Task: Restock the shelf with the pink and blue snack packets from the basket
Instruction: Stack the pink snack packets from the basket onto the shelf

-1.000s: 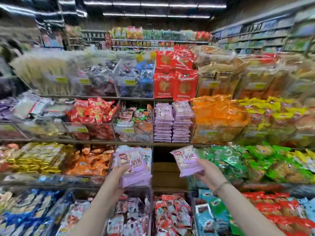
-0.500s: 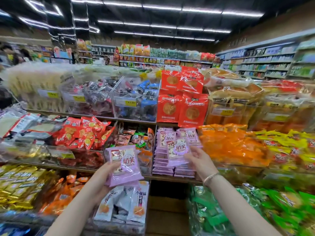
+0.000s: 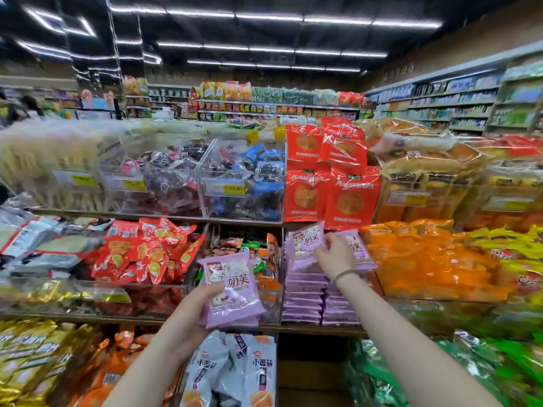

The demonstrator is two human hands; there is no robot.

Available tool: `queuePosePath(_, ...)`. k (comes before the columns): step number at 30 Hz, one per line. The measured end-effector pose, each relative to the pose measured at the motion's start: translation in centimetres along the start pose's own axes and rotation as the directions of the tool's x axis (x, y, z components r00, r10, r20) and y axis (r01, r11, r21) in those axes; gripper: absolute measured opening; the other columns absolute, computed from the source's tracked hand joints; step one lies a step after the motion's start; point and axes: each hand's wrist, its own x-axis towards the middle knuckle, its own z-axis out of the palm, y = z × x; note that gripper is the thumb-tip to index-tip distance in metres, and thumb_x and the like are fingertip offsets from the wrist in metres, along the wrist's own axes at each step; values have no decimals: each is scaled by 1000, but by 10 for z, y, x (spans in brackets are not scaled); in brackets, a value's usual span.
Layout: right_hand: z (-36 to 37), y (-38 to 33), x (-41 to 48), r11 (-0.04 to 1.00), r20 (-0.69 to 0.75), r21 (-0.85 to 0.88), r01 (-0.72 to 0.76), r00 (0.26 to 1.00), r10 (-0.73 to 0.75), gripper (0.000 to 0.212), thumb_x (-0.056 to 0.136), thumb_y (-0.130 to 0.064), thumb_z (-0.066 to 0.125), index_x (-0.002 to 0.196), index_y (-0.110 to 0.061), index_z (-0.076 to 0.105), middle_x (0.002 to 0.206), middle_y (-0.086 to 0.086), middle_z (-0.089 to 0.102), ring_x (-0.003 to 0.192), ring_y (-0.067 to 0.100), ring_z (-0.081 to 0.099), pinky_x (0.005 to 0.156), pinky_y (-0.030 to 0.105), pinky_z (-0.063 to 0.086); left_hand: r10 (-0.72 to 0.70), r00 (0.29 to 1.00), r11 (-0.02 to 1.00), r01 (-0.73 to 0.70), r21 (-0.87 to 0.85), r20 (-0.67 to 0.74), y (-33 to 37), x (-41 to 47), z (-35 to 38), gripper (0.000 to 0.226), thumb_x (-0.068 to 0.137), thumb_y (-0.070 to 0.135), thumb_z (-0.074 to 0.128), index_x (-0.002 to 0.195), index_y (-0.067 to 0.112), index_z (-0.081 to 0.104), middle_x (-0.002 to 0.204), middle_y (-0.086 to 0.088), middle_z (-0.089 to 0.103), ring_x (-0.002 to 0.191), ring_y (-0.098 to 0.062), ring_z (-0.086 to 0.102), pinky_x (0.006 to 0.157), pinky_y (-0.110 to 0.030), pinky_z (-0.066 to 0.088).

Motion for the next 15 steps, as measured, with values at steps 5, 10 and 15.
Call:
queuePosePath(5, 10, 16, -4, 848, -84, -504, 162, 968, -235, 31, 90, -27, 49, 117, -13, 54, 113, 5, 52, 106, 22, 45, 89, 33, 41, -40, 999, 999, 40, -2, 32, -4, 24, 4, 45, 78, 22, 62, 117, 1, 57, 107, -19, 70, 93, -33, 68, 87, -46, 50)
queuePosePath(10, 10, 25, -5, 816, -74, -552, 171, 965, -253, 40, 93, -32, 44, 131, -19, 47, 121, 2, 50, 114, 20, 43, 95, 34, 40, -4, 1000, 995, 7, 102, -25, -19, 52, 17, 34, 88, 27, 61, 119, 13, 57, 99, 0, 74, 90, -20, 70, 65, -31, 55)
queuePosePath(15, 6, 15, -15, 814, -45, -498, 301, 928, -371, 30, 92, -30, 49, 118, -19, 57, 118, 0, 53, 114, 20, 45, 97, 34, 38, 50, 992, 974, -22, 224, -119, -27, 75, 21, 28, 80, 43, 67, 103, 29, 61, 113, 9, 55, 111, -18, 49, 85, -35, 44)
